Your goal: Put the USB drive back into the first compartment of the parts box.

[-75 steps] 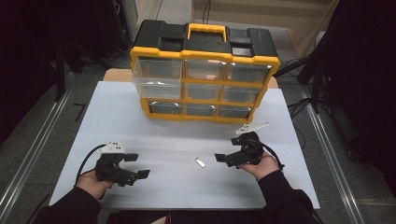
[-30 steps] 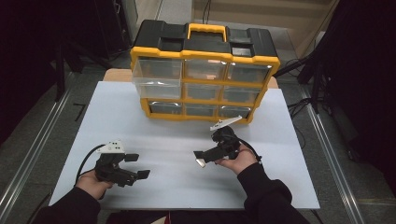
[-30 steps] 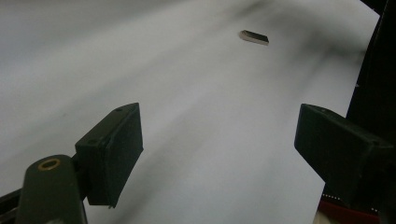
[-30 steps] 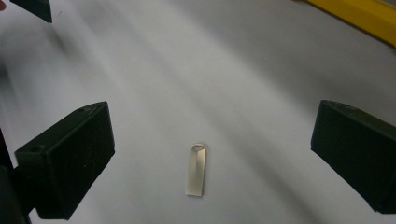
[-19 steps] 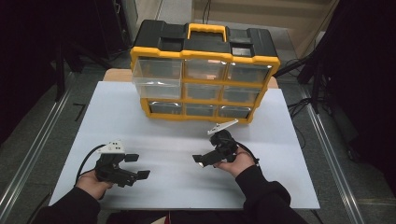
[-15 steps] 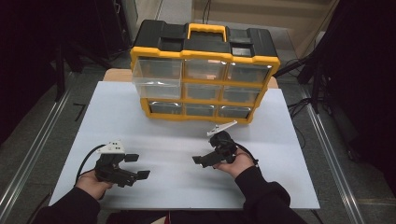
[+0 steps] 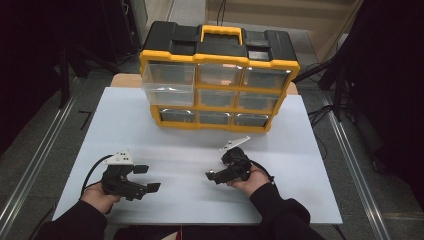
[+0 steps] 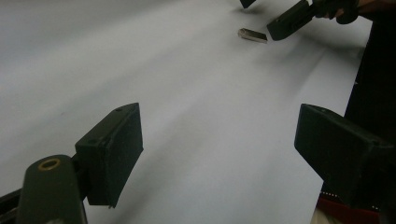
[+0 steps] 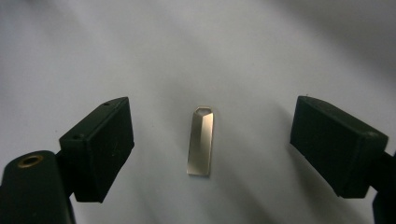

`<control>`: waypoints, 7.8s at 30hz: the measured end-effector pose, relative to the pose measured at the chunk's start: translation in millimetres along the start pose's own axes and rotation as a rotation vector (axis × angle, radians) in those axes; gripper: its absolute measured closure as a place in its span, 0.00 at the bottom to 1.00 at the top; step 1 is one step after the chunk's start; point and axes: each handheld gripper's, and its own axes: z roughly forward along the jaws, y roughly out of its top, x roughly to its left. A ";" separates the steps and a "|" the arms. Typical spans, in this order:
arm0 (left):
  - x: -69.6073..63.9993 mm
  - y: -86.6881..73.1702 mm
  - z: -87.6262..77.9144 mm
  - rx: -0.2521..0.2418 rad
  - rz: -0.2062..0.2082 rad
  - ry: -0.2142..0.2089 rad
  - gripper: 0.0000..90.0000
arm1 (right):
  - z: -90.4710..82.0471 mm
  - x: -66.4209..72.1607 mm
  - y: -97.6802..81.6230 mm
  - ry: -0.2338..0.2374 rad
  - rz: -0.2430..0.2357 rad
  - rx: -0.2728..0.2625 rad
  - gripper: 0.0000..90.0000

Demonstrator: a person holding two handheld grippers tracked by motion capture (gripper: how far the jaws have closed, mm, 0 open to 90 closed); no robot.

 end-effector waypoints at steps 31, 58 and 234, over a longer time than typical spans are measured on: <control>0.6 0.1 0.4 0.011 -0.001 0.004 0.18 | -2.9 -0.9 -4.7 0.015 -0.008 0.064 0.85; 1.1 0.0 0.2 0.008 -0.006 0.003 0.18 | -25.9 -14.9 5.5 0.064 0.004 0.018 0.85; 2.0 -0.7 -1.3 -0.006 -0.008 -0.003 0.18 | -160.4 40.0 288.6 0.154 -0.310 -0.024 0.74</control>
